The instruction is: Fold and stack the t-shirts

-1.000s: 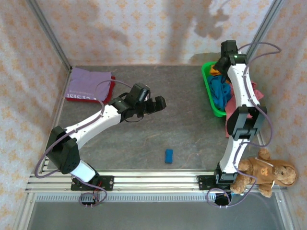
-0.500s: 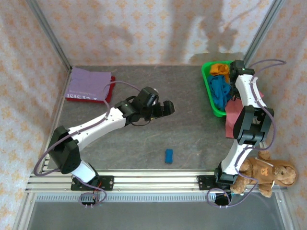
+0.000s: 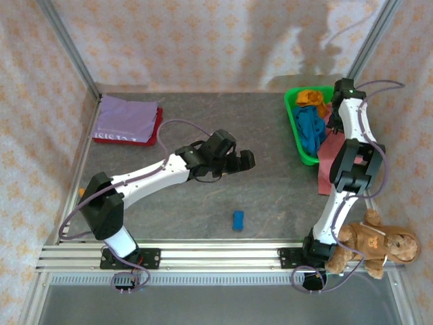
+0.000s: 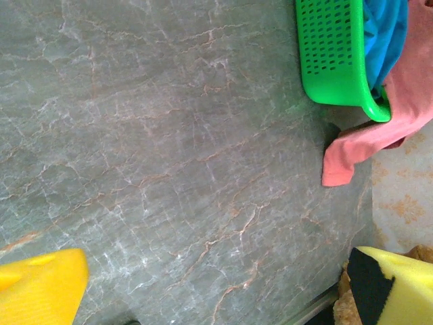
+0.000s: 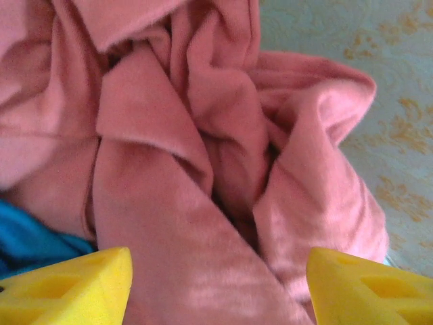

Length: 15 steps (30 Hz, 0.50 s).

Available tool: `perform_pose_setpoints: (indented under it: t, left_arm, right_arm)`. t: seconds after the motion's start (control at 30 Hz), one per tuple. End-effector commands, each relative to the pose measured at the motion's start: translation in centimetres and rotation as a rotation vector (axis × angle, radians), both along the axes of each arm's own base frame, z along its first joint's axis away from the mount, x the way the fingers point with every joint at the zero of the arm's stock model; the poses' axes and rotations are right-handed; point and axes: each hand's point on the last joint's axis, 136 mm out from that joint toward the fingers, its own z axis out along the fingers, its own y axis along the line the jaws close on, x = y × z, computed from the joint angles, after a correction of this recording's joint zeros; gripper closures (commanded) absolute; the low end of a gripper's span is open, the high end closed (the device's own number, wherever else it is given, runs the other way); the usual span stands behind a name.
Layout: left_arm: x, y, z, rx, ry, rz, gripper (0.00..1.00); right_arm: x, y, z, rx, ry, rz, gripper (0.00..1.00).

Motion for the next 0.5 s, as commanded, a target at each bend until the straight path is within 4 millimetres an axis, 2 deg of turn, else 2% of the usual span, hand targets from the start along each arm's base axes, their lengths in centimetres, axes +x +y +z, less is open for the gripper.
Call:
perform_pose_setpoints:
  t: [0.0, 0.27, 0.37, 0.47]
  left_arm:
    - [0.7, -0.3, 1.4, 0.037, -0.047, -0.015, 0.01]
    - [0.6, -0.6, 0.9, 0.048, -0.025, -0.023, 0.01]
    - [0.6, -0.4, 1.1, 0.054, -0.028, -0.020, 0.01]
    - [0.7, -0.2, 1.5, 0.064, -0.038, -0.021, 0.01]
  right_arm:
    - [0.7, -0.3, -0.6, 0.044, 0.022, 0.015, 0.35]
    - [1.9, 0.1, -3.6, 0.136, 0.039, 0.027, 0.44]
    - [2.0, 0.0, -3.8, 0.133, 0.056, 0.030, 0.61]
    - [2.0, 0.1, -2.5, 0.133, 0.031, 0.043, 0.87]
